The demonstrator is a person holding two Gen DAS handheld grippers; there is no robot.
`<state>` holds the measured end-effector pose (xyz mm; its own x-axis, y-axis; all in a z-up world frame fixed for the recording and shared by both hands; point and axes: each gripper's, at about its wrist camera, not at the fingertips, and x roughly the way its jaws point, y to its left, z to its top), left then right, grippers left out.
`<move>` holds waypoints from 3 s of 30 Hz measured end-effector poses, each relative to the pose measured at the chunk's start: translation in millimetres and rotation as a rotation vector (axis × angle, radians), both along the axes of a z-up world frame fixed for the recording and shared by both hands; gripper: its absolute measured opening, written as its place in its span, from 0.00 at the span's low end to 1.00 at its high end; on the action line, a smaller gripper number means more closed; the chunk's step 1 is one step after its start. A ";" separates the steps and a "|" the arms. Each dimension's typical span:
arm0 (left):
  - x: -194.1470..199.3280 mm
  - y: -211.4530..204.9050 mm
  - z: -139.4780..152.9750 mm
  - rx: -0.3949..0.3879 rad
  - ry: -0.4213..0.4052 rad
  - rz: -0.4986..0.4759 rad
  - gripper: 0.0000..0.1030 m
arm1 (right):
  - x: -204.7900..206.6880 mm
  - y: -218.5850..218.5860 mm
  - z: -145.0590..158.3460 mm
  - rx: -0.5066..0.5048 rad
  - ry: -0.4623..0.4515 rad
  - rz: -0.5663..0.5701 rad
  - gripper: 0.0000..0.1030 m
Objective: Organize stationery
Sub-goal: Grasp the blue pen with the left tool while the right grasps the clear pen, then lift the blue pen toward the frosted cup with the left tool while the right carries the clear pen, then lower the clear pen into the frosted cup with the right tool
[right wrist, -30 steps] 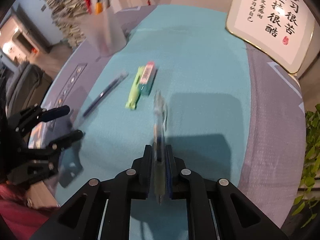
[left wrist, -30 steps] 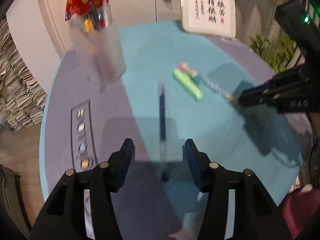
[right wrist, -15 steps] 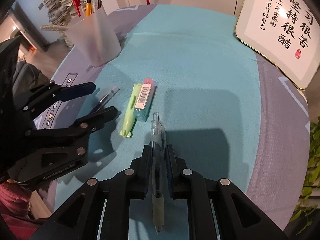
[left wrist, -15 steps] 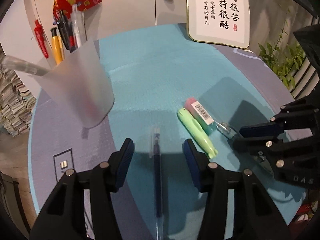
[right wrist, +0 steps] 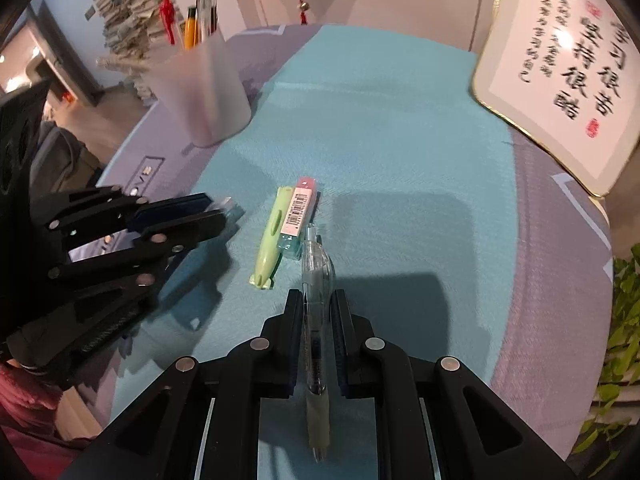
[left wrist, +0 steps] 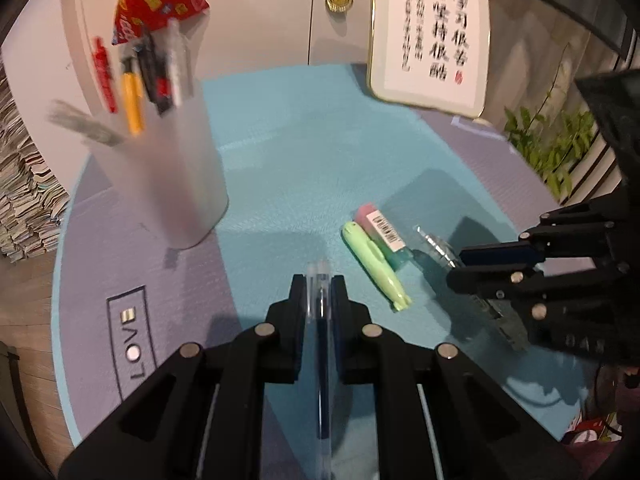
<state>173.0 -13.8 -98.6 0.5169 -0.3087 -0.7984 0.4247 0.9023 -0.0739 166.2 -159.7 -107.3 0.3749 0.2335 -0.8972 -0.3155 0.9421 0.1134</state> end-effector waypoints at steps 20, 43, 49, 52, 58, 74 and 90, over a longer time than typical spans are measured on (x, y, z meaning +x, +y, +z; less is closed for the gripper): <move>-54.8 31.9 79.8 -0.088 -0.233 0.039 0.10 | -43.2 -10.2 78.8 0.102 -0.217 -0.048 0.13; -41.6 71.4 136.1 -0.140 -0.365 0.132 0.10 | -38.5 17.7 113.5 0.134 -0.296 -0.003 0.04; -38.8 84.5 140.7 -0.158 -0.373 0.165 0.10 | -15.9 16.1 90.2 0.087 -0.209 -0.016 0.04; -38.2 87.7 135.0 -0.164 -0.359 0.170 0.10 | 8.7 13.0 67.0 0.069 -0.129 -0.045 0.05; -35.7 94.7 121.1 -0.169 -0.318 0.187 0.10 | 55.1 45.4 38.3 0.024 -0.030 0.015 0.07; -23.2 117.7 104.5 -0.179 -0.282 0.203 0.10 | 99.7 114.1 -4.2 -0.053 0.038 0.042 0.09; -23.5 114.7 101.5 -0.175 -0.273 0.205 0.10 | 77.2 74.4 10.8 0.086 0.003 -0.001 0.11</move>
<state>149.5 100.9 2.9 0.7686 -0.2963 -0.5669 0.2617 0.9543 -0.1440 243.4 -85.2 -96.5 0.3727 0.3096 -0.8748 -0.3145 0.9291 0.1949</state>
